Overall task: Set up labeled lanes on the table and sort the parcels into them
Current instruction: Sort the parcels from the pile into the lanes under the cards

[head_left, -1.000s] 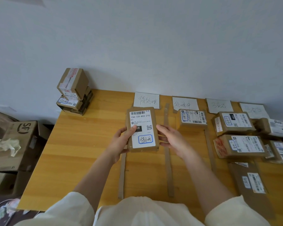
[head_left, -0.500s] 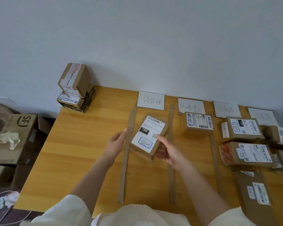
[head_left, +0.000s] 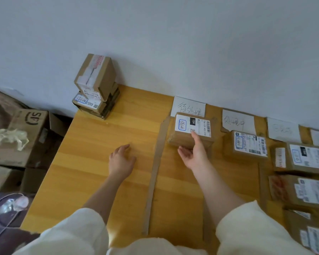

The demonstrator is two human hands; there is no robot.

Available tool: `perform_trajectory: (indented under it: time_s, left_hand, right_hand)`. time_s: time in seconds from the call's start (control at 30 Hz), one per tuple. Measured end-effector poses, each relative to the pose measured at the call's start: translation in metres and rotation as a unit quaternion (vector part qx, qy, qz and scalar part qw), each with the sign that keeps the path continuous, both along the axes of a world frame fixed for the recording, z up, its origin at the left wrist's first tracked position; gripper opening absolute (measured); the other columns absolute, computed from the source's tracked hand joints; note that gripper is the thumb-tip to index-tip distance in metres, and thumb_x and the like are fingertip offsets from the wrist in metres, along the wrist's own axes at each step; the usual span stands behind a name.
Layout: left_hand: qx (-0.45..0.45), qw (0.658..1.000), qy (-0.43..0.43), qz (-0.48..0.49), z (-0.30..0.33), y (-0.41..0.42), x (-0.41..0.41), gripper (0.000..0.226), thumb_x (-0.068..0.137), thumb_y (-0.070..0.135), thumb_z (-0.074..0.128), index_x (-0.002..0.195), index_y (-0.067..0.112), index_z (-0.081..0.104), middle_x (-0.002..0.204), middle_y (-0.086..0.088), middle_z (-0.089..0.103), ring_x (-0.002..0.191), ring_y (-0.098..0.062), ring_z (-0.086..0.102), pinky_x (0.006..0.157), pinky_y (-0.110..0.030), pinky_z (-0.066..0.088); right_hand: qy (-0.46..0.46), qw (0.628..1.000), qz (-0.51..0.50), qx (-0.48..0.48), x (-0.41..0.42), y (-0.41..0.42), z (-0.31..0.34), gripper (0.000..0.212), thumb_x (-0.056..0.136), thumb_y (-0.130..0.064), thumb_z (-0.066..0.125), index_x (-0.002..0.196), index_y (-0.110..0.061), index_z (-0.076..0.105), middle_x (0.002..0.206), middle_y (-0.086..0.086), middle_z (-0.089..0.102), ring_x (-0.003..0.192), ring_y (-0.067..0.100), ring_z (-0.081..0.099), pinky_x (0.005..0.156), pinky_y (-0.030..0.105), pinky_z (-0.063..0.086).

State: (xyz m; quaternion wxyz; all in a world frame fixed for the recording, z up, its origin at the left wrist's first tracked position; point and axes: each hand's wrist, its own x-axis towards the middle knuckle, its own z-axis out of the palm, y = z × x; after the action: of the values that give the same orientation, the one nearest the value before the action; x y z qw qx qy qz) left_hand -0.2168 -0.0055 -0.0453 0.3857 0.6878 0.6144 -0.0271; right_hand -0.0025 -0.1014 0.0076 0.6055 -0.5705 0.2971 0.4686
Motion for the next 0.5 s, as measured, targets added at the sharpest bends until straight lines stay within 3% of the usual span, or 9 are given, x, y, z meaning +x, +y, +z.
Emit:
perform_trajectory:
  time_s: [0.33, 0.5]
  left_hand:
    - [-0.008, 1.000, -0.012, -0.002, -0.007, 0.009, -0.007, 0.057, 0.088, 0.034, 0.063, 0.140, 0.026, 0.043, 0.146, -0.003, 0.040, 0.134, -0.030, 0.031, 0.109, -0.039, 0.029]
    - [-0.017, 1.000, -0.015, 0.003, -0.003, 0.010, -0.006, 0.056, 0.088, 0.032, 0.062, 0.141, 0.025, 0.043, 0.147, -0.003, 0.039, 0.134, -0.031, 0.030, 0.108, -0.040, 0.031]
  right_hand:
    - [-0.006, 1.000, -0.021, -0.013, -0.001, 0.014, -0.004, 0.037, 0.089, -0.030, 0.068, 0.116, -0.016, 0.048, 0.112, 0.014, 0.056, 0.109, 0.026, 0.060, 0.100, 0.041, 0.050]
    - [-0.010, 0.999, -0.001, -0.037, -0.004, 0.017, 0.001, 0.039, 0.089, -0.036, 0.068, 0.116, -0.018, 0.048, 0.109, 0.014, 0.056, 0.108, 0.026, 0.060, 0.099, 0.041, 0.051]
